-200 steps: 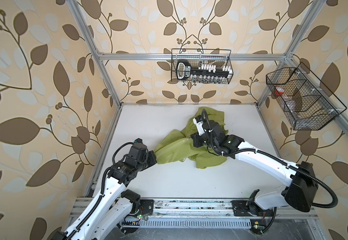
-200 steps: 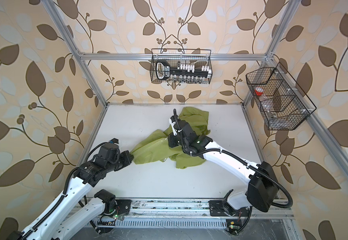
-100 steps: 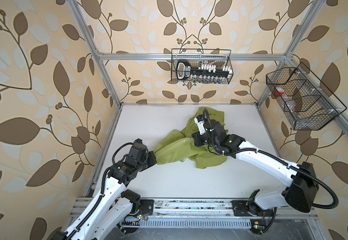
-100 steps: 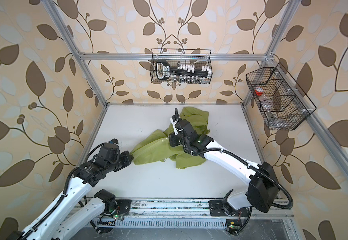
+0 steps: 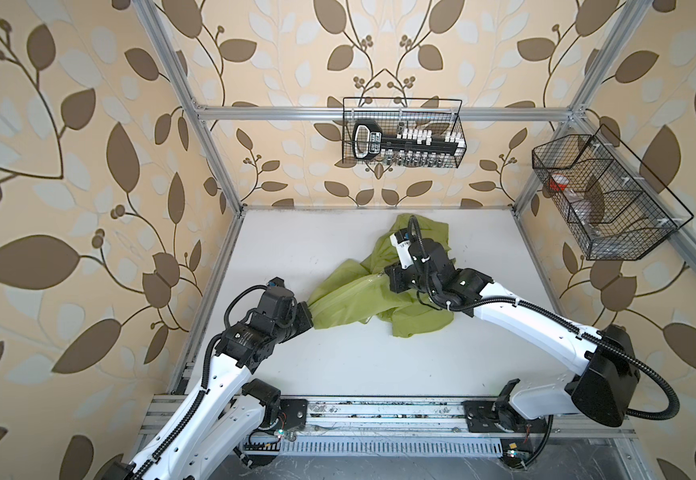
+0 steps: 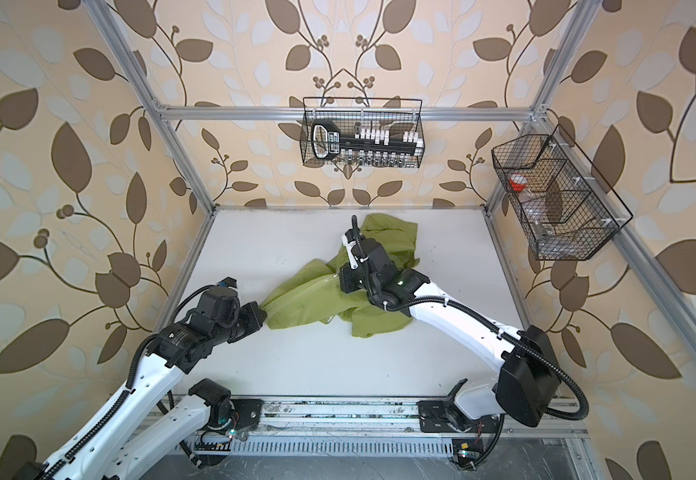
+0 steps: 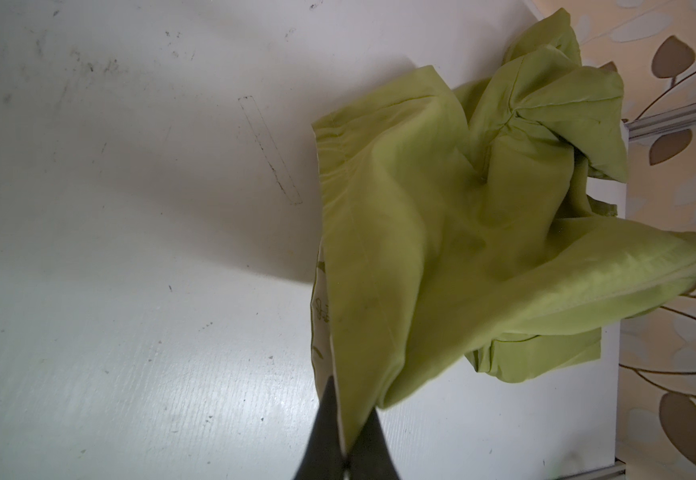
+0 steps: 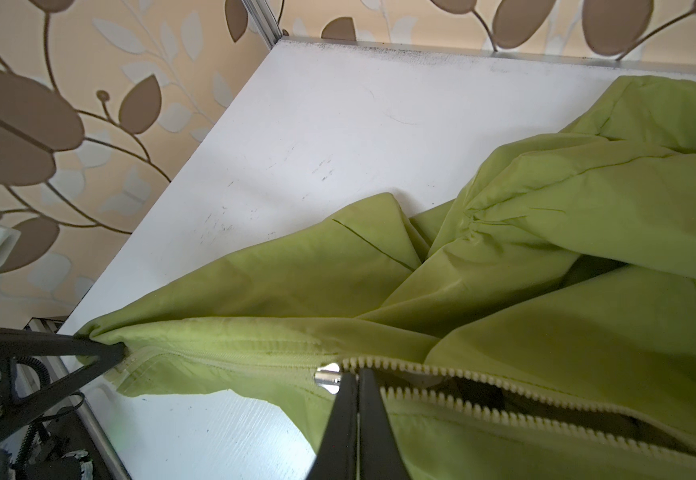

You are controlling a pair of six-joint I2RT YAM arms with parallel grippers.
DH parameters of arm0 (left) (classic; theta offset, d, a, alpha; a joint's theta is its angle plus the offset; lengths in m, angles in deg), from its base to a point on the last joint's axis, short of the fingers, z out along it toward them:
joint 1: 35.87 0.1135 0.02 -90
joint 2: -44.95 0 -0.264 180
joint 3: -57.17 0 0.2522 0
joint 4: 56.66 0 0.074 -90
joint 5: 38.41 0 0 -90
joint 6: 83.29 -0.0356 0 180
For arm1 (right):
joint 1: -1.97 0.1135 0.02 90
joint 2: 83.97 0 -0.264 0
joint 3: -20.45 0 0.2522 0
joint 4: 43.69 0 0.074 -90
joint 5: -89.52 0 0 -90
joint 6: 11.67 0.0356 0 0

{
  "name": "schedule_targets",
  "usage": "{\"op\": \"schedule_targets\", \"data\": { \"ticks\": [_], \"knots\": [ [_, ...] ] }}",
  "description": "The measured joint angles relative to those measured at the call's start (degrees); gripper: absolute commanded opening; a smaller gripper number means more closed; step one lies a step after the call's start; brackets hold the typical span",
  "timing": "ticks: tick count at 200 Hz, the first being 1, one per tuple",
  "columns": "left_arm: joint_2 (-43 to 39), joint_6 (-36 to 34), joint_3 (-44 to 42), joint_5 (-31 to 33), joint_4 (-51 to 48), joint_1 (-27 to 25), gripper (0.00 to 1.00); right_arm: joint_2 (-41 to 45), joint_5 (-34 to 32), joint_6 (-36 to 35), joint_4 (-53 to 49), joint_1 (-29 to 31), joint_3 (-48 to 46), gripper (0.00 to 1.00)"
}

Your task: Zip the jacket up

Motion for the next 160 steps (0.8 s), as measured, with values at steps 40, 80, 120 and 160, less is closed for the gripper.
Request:
{"op": "schedule_targets", "data": {
  "ticks": [40,80,120,160],
  "knots": [
    [0.0,0.0,0.0,0.0,0.2,0.0,0.0,0.1,0.0,0.0,-0.2,-0.6,0.0,0.0],
    [0.6,0.0,0.0,0.0,0.4,0.0,0.0,0.2,0.1,0.0,-0.3,-0.7,0.0,0.0],
    [0.7,0.0,0.0,0.0,0.3,0.0,0.0,0.7,0.0,0.0,-0.6,-1.1,0.0,0.0],
    [0.7,0.0,0.0,0.0,0.2,0.0,0.0,0.9,0.0,-0.2,-0.7,-2.4,-0.1,0.0]
  ]
}}
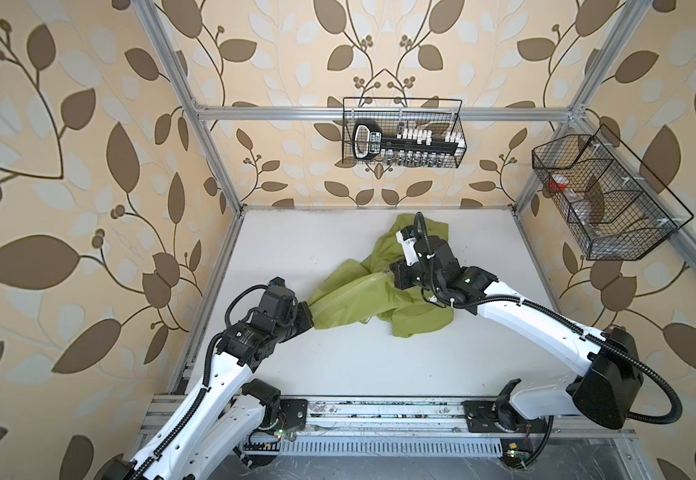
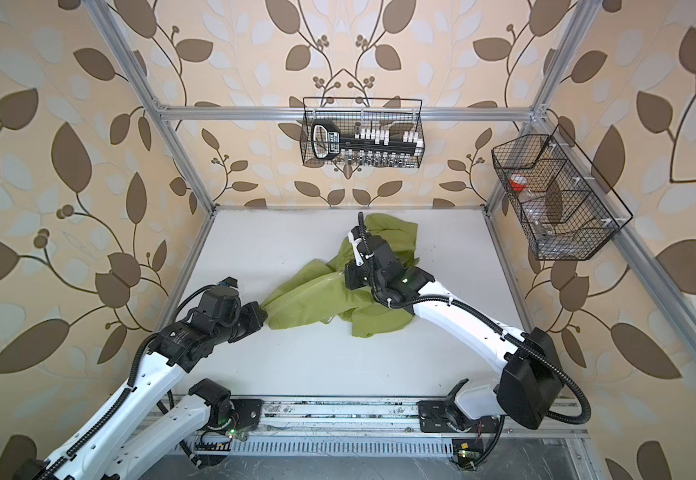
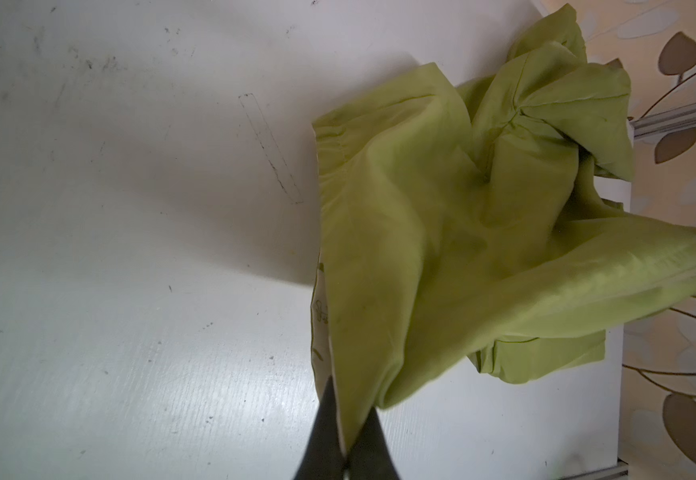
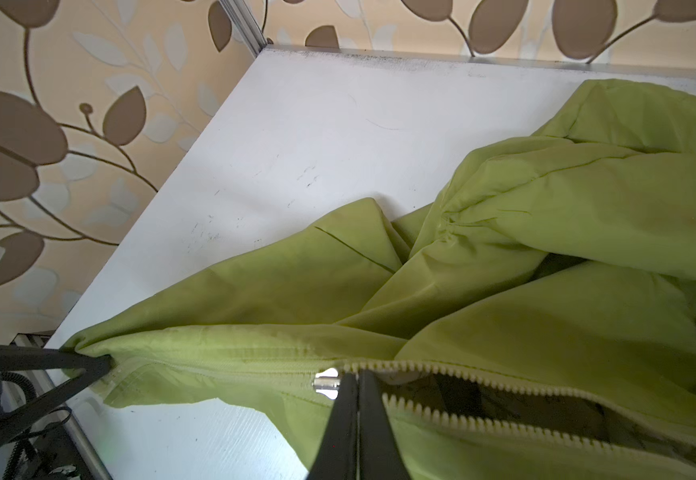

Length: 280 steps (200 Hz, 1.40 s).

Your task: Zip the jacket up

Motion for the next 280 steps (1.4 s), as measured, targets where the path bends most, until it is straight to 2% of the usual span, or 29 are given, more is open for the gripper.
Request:
{"op": "schedule_targets", "data": {
  "ticks": [280],
  "knots": [
    [0.4,0.0,0.0,0.9,-0.4,0.0,0.0,2.6,0.7,-1.0,-0.8,-4.5,-0.5,0.0]
  ]
}}
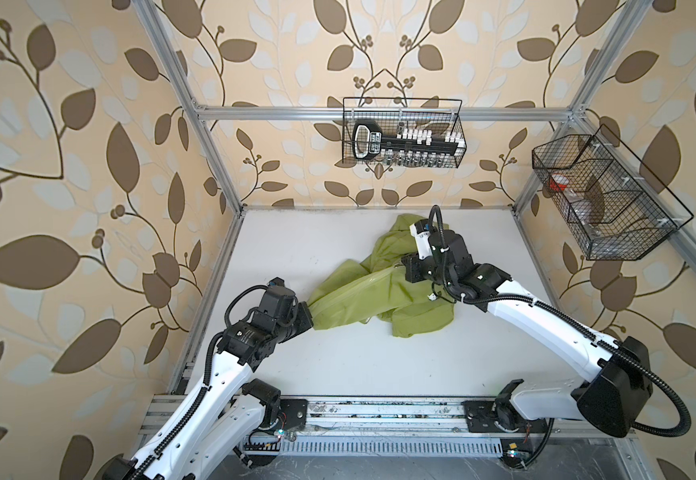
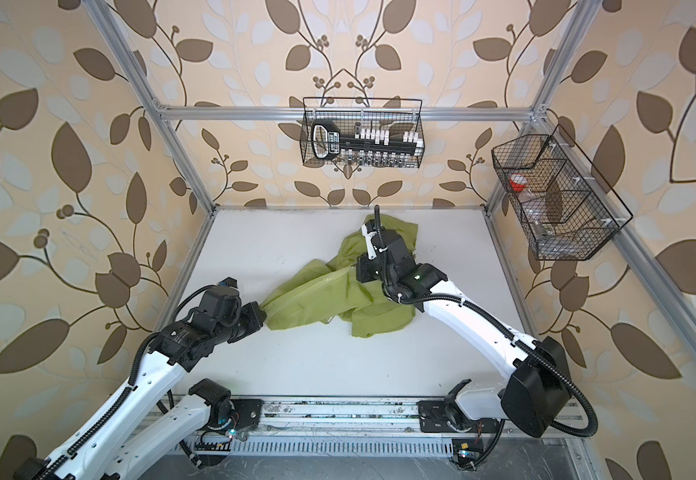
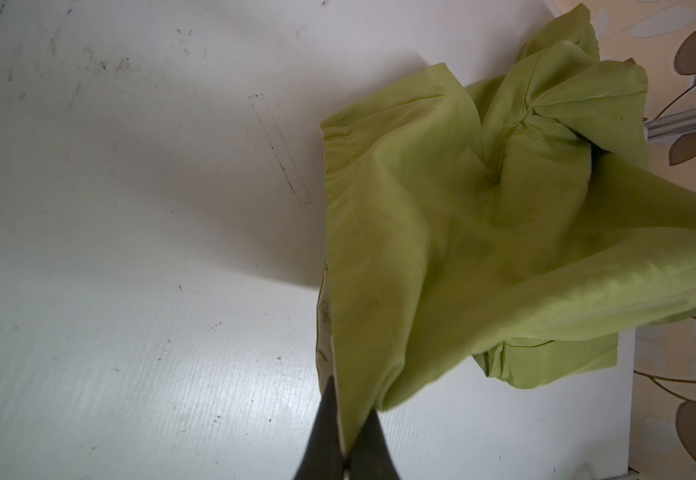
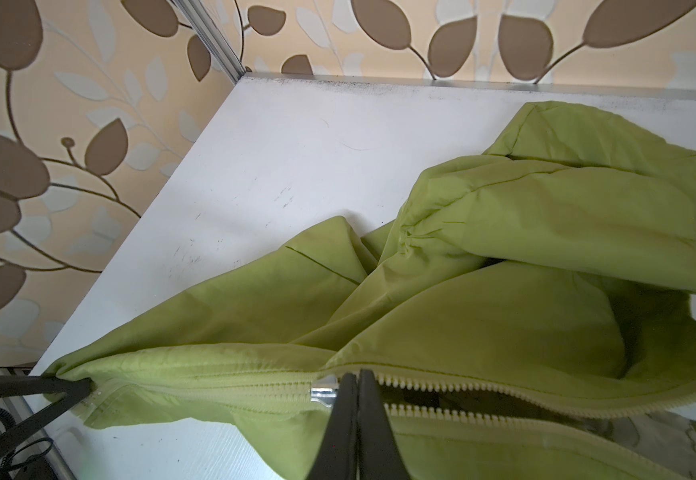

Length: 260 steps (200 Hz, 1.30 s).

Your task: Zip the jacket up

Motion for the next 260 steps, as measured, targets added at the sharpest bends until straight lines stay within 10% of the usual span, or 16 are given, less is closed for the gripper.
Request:
{"op": "schedule_targets", "data": {
  "ticks": [260],
  "knots": [
    [4.1,0.1,3.7,7.5,0.0,0.0,0.0,2.1,2.1,1.1,1.5,-1.6,-5.0,0.0]
  ]
}}
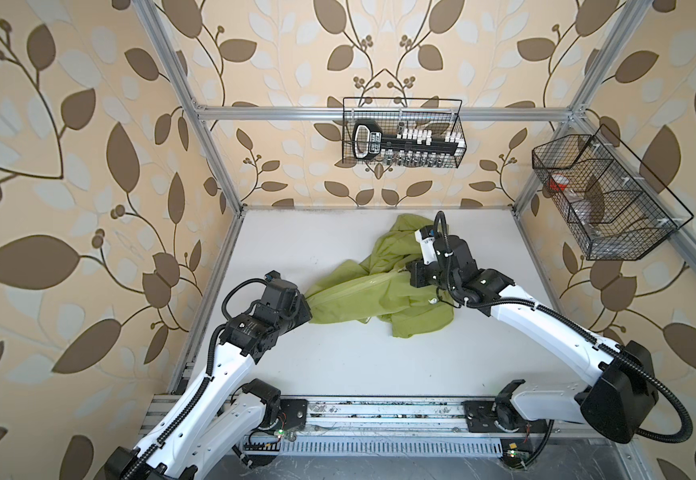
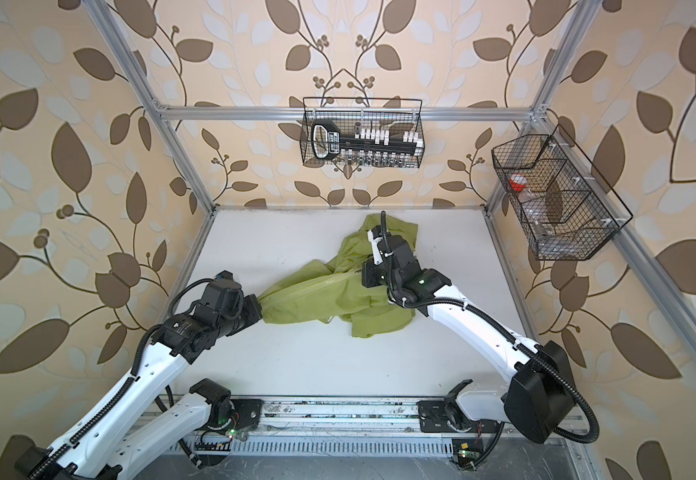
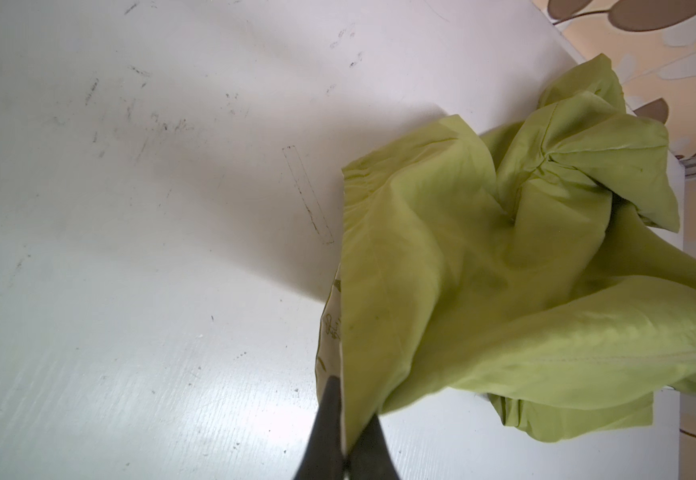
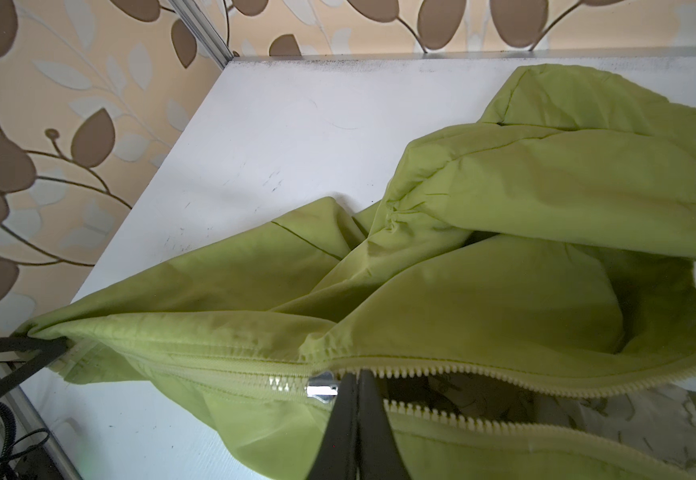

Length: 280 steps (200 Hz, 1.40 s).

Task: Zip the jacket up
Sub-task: 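Pull the slider farther along the zipper away from the left gripper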

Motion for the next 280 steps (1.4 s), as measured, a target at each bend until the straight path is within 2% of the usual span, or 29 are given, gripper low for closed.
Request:
{"op": "schedule_targets", "data": {
  "ticks": [84,280],
  "knots": [
    [0.3,1.0,0.1,4.6,-0.3,0.0,0.0,0.0,0.0,0.2,1.0,0.8,-0.8,0.0],
    [1.0,1.4,0.1,4.3,0.2,0.8,0.0,1.3,0.7,-0.3,0.2,-3.4,-0.8,0.0]
  ]
}}
